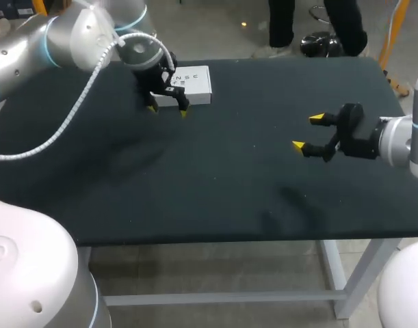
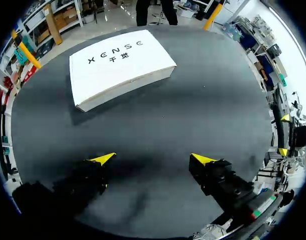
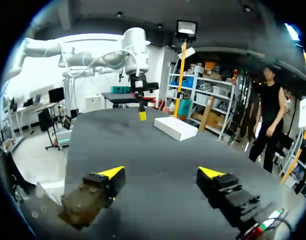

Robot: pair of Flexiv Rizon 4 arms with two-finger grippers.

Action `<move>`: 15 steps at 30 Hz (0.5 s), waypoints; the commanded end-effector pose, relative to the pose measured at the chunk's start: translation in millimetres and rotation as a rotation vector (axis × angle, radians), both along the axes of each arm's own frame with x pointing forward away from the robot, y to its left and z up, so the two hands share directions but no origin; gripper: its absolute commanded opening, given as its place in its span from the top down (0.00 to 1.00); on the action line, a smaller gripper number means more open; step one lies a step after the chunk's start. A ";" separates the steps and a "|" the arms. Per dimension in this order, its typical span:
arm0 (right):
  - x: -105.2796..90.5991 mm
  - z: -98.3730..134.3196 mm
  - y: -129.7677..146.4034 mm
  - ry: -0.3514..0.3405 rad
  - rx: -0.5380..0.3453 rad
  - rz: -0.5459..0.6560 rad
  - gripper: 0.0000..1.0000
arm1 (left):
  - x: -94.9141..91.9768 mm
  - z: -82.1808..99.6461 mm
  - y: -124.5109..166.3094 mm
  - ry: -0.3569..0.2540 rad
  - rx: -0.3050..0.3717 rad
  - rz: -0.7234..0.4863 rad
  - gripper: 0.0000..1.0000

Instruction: Assemble the packaging by folding the flat box into shape, placing the metal phone stand inside, and closing the box properly

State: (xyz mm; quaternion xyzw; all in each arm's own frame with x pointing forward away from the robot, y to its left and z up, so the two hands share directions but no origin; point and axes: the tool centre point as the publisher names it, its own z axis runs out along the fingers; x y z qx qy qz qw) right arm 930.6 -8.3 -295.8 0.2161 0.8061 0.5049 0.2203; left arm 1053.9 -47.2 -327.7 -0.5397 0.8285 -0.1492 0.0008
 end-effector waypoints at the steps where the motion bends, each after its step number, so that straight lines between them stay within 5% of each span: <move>1: -0.4 -1.0 -0.8 -0.005 0.006 0.002 0.00 | -54.1 0.9 26.9 -0.364 -0.197 0.009 0.00; 15: -0.4 -1.0 -0.8 -0.005 0.006 0.002 0.00 | -72.8 13.4 49.6 -0.506 -0.336 -0.121 0.00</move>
